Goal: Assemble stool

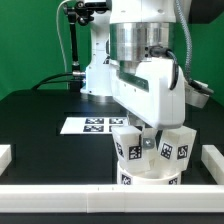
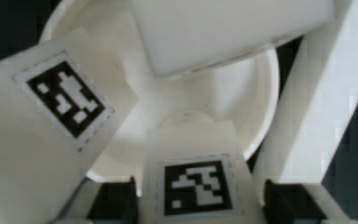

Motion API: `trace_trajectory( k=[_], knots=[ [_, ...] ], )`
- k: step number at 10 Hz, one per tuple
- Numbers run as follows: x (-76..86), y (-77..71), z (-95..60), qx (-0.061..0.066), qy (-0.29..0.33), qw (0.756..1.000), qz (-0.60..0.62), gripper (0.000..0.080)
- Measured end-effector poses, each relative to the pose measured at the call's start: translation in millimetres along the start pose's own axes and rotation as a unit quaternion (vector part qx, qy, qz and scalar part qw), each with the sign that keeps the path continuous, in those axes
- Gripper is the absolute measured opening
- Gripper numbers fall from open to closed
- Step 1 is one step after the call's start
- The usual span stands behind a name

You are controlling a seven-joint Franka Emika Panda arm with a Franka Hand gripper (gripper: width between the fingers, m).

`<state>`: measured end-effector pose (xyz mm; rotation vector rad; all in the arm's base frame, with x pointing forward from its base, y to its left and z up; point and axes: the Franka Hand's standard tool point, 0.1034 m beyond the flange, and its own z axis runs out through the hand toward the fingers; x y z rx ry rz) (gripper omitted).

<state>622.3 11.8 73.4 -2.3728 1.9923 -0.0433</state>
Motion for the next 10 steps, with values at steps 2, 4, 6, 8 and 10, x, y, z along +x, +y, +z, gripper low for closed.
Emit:
trace_trajectory(
  k=[2, 4, 6, 8, 10],
  knots=[
    [-4.5, -3.2, 0.1, -0.002, -0.018, 0.998, 0.065, 0.0346],
    [-3.9, -5.2, -0.3, 0.005, -0.026, 0.993, 0.116, 0.0346],
    [-5.3, -5.2, 0.2, 0.005, -0.028, 0.992, 0.125, 0.0346],
    [-4.3, -9.7, -7.1, 0.010, -0.029, 0.996, 0.085, 0.0602],
    [-2.6, -14.9, -21.6, 0.023, -0.032, 0.997, 0.069, 0.0640]
  ],
)
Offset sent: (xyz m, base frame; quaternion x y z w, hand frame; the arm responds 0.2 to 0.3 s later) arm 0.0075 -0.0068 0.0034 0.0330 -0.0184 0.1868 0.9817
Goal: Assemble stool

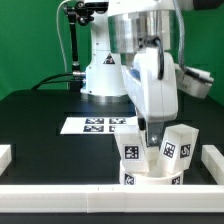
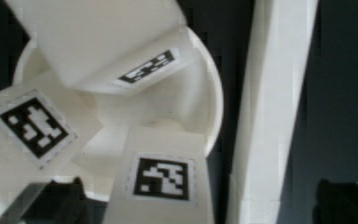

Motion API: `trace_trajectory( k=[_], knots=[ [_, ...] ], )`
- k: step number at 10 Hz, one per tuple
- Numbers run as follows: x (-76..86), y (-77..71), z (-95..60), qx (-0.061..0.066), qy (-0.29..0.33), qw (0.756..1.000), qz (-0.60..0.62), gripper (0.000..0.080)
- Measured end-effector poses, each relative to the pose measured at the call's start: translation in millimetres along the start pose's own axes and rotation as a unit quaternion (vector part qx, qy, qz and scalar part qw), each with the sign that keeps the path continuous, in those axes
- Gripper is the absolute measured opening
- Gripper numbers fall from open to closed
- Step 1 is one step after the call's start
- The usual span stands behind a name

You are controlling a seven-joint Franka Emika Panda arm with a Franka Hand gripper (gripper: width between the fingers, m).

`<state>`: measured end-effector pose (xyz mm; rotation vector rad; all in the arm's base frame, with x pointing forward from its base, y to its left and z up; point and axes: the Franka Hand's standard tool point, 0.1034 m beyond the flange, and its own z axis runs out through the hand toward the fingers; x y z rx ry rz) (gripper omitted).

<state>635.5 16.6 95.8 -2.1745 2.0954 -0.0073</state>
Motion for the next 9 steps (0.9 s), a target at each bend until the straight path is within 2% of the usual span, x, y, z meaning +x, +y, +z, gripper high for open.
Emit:
trace_trajectory(
  k=[1, 5, 6, 7, 9],
  knots=[
    [-0.1, 0.5, -4.1, 0.004, -0.004, 1.000, 0.001, 0.0647],
    [-0.6, 2.4, 0.3, 0.000, -0.003, 0.998, -0.066, 0.0649],
    [-2.5, 4.6, -0.1, -0.016, -0.001, 0.989, -0.147, 0.0649],
    [-4.1, 1.3, -5.7, -0.022, -0.008, 0.979, -0.203, 0.0649],
    [-1.7, -0.8, -11.4, -0.016, -0.010, 0.964, -0.264, 0.0649]
  ],
)
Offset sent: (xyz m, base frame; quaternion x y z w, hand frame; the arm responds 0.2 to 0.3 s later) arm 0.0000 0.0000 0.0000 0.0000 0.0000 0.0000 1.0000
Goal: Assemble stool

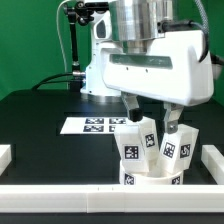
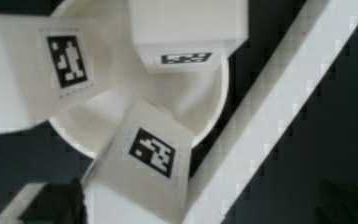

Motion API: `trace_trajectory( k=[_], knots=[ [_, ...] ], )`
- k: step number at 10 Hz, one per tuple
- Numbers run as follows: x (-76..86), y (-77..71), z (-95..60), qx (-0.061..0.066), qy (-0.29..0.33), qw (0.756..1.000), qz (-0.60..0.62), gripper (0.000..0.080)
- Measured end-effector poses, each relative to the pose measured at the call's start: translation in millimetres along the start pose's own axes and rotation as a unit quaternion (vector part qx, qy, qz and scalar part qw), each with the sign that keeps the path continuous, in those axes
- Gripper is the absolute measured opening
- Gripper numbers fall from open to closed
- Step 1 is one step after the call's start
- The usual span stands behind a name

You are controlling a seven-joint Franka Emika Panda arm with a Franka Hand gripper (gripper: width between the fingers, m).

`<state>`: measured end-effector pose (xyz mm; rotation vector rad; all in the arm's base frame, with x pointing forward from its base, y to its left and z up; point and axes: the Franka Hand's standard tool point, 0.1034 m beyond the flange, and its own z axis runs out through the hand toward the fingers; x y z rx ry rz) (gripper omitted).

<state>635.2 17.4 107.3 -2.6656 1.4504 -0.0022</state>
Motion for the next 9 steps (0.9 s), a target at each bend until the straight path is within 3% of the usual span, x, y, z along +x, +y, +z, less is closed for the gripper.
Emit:
trace_trajectory(
  k=[6, 9],
  knots=[
    [-1.1, 7.3, -1.0, 0.001, 0.004, 0.998, -0.068, 0.0649],
    [1.0, 1.8, -2.3, -0.011, 0.034, 0.954, -0.297, 0.0649]
  ],
)
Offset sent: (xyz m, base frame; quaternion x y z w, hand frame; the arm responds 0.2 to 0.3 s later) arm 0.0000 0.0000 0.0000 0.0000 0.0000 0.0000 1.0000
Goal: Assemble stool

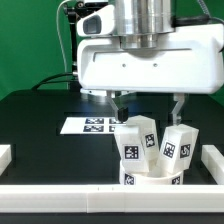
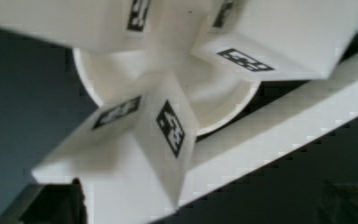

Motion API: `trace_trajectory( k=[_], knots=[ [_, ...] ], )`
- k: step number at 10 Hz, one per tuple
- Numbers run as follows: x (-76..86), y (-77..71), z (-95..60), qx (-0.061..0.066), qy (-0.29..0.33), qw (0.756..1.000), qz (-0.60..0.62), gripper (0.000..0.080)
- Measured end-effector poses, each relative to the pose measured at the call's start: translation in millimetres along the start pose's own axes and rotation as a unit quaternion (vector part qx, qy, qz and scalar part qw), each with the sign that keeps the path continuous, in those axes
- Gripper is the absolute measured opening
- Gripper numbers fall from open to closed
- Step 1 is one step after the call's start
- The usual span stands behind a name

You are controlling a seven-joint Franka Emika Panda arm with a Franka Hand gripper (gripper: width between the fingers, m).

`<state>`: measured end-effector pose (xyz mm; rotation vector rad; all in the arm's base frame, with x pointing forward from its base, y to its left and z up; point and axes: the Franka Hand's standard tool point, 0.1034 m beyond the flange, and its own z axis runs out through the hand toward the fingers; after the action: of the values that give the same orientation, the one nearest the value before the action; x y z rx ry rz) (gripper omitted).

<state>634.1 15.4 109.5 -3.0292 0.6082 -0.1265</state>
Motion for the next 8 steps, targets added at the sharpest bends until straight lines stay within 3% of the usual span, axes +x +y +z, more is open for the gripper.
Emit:
trace_trajectory(
  k=[6, 8],
  knots=[
    [1.6, 4.2, 0.1, -0.006, 0.002, 0.979, -0.204, 0.0649],
    [3.7, 9.6, -0.3, -0.014, 0.000, 0.943, -0.333, 0.0649]
  ],
)
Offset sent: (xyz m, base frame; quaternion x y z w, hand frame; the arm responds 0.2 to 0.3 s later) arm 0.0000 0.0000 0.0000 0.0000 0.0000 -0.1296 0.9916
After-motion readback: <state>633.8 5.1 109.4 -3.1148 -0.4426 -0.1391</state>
